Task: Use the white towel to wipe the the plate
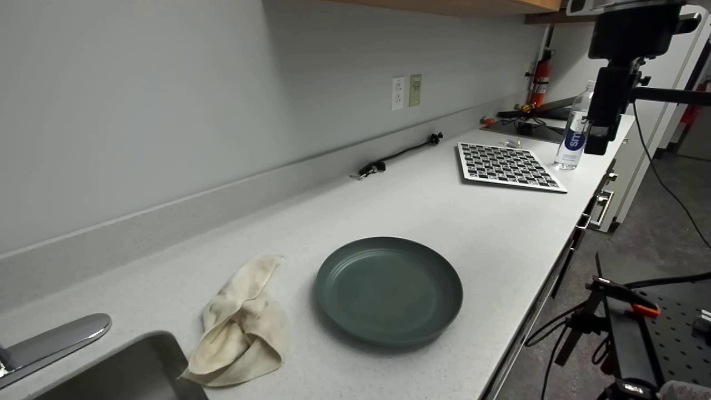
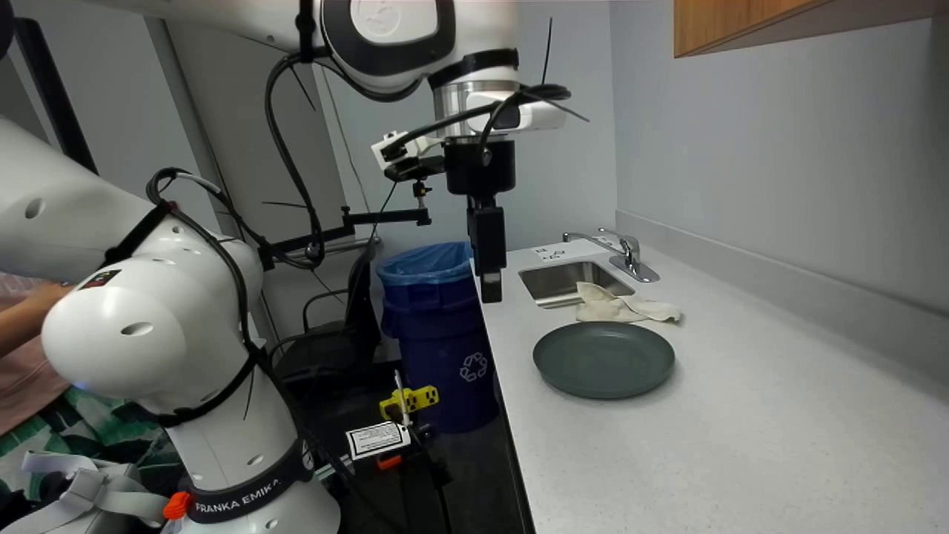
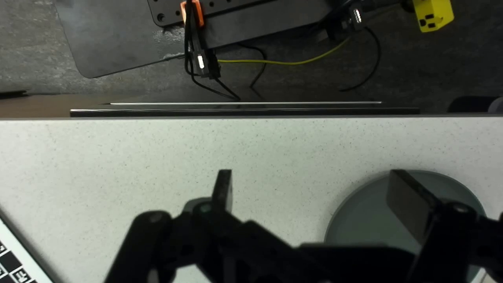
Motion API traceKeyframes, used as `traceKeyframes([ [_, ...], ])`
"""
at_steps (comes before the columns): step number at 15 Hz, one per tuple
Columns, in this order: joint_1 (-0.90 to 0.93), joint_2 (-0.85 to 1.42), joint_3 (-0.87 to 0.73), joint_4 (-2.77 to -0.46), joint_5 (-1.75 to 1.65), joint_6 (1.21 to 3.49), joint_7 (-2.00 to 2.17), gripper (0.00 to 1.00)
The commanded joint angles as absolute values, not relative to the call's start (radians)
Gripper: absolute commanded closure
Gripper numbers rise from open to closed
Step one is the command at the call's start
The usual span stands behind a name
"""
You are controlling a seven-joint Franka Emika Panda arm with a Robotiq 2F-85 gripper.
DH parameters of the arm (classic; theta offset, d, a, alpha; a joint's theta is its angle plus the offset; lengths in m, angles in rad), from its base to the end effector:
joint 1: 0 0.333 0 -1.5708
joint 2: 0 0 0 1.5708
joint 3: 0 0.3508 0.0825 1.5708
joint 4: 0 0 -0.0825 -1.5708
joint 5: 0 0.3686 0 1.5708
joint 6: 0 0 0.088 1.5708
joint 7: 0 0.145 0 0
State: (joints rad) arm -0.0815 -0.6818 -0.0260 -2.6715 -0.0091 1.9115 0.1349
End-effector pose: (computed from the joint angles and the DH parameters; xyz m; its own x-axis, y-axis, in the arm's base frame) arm 0.2879 -0.0320 0.4313 0.9700 -0.2299 -0.0786 -0.2304 -0.9731 0.0025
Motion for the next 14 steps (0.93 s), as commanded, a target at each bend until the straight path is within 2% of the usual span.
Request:
traceKeyframes([
  [1,-0.024,-0.559,0.049,-2.521,0.045,1.884,0.196,0.0],
  [10,0.09,-0.22,0.229,-2.075,0.025,1.862,0.273,0.0],
  [11,0.088,-0.338,0.198,-2.218,0.036,1.908,0.242,0.0],
  [14,0.103,-0.243,0.219,-2.119,0.032,1.908,0.263,0.0],
])
